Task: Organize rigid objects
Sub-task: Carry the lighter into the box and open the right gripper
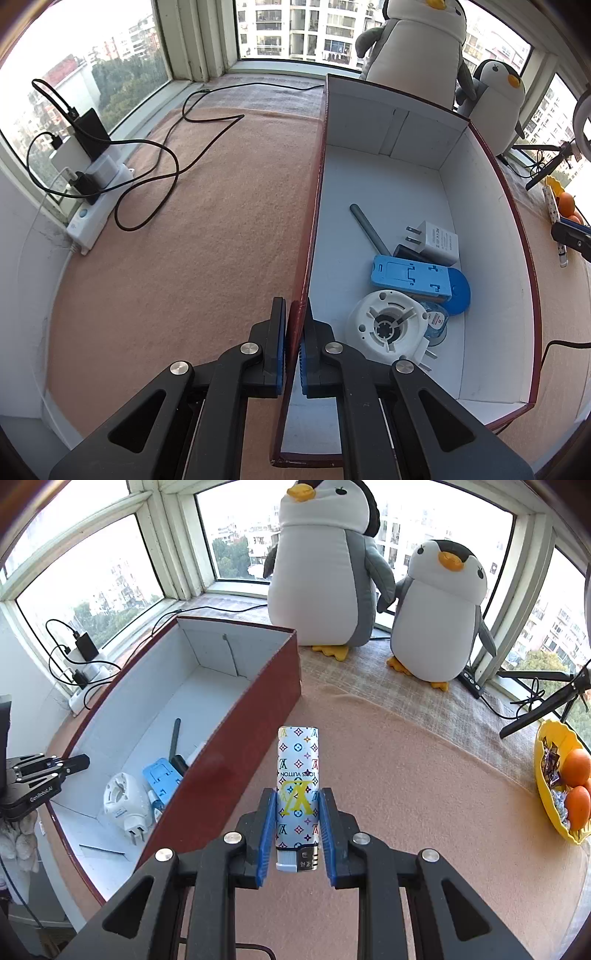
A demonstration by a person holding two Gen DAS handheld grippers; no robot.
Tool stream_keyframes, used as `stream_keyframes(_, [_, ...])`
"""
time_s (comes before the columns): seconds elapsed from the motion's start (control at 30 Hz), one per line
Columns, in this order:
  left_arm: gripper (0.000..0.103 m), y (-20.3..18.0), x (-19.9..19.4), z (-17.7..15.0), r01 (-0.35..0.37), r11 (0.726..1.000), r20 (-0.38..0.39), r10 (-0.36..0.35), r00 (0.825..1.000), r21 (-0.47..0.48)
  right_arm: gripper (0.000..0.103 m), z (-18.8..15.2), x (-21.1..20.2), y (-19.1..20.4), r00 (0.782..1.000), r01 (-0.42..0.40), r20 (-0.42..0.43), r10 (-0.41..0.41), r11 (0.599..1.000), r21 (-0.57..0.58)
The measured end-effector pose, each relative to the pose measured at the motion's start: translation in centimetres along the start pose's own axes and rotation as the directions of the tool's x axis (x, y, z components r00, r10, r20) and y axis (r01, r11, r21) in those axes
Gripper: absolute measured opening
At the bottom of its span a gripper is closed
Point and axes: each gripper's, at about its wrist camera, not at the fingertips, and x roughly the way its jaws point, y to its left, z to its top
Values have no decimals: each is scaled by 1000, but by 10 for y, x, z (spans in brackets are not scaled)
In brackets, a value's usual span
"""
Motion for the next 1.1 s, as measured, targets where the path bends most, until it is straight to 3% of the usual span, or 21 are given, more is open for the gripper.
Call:
stream_keyframes(0.27, [5,0,-1,-3,0,1000,0,0,1000,-1,21,8,-23,48,997,-66,37,69,994,-89])
stream_keyframes(0.47, [5,1,-2,-6,1,1000,3,-1,1000,-2,21,8,-21,82,992,-121,11,123,982,-142])
stream_keyframes(0.8, [5,2,-3,-7,2,1000,5,-2,1000,-3,21,3,-7,117,988,-151,-46,145,971,-184])
stream_keyframes(1.1, [5,1,-3,-7,3,1000,7,-3,1000,-5,21,9,1,136,989,-147,-49,140,969,-200])
